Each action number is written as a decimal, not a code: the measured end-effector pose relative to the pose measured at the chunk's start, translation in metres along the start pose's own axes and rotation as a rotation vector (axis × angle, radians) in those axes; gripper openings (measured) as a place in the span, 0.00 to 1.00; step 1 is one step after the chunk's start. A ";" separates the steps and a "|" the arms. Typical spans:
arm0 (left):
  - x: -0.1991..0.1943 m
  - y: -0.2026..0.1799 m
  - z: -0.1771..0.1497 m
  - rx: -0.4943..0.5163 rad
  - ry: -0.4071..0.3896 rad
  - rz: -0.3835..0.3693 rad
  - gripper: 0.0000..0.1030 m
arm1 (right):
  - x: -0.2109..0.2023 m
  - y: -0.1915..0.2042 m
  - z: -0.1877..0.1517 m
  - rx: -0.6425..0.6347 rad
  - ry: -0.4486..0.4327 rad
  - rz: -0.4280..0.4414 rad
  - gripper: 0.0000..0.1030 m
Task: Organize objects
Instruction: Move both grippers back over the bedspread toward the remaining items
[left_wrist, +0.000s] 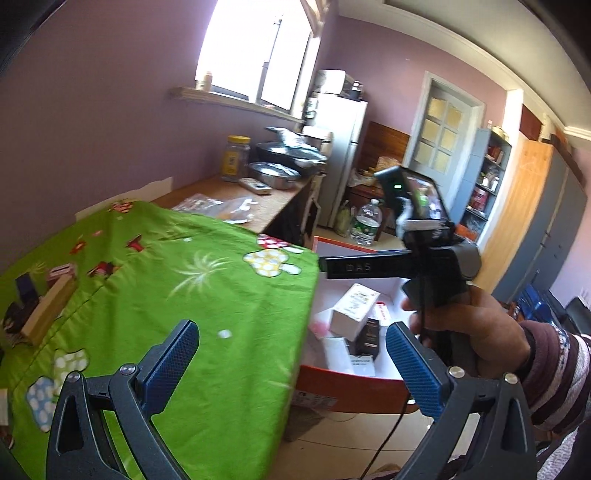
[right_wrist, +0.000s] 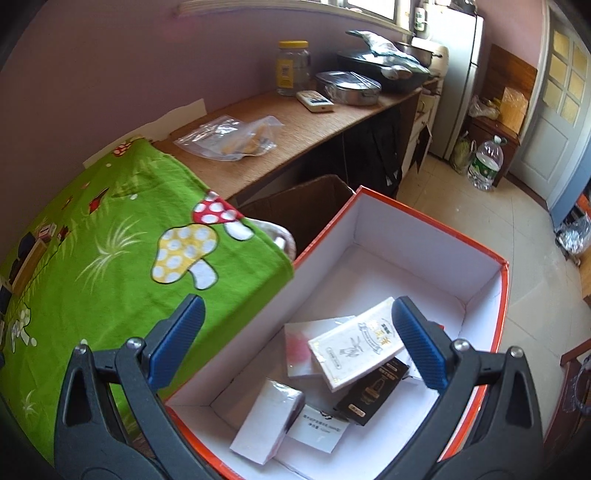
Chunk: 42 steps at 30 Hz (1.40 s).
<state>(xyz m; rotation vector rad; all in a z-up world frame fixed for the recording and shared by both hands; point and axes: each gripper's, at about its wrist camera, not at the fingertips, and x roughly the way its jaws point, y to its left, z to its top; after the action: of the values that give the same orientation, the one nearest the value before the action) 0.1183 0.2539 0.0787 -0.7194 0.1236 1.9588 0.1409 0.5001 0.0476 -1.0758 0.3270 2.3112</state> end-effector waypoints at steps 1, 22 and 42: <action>-0.002 0.006 -0.001 -0.018 0.003 0.016 0.99 | -0.002 0.007 0.001 -0.015 -0.009 0.003 0.99; -0.068 0.115 -0.016 -0.278 0.006 0.255 0.99 | -0.014 0.105 0.004 -0.195 -0.102 0.082 0.99; -0.135 0.215 -0.060 -0.489 0.030 0.451 0.73 | -0.010 0.175 -0.003 -0.315 -0.111 0.221 0.99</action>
<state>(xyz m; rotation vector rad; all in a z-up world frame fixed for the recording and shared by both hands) 0.0059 0.0198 0.0554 -1.1113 -0.2016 2.4446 0.0452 0.3528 0.0502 -1.0974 0.0385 2.6732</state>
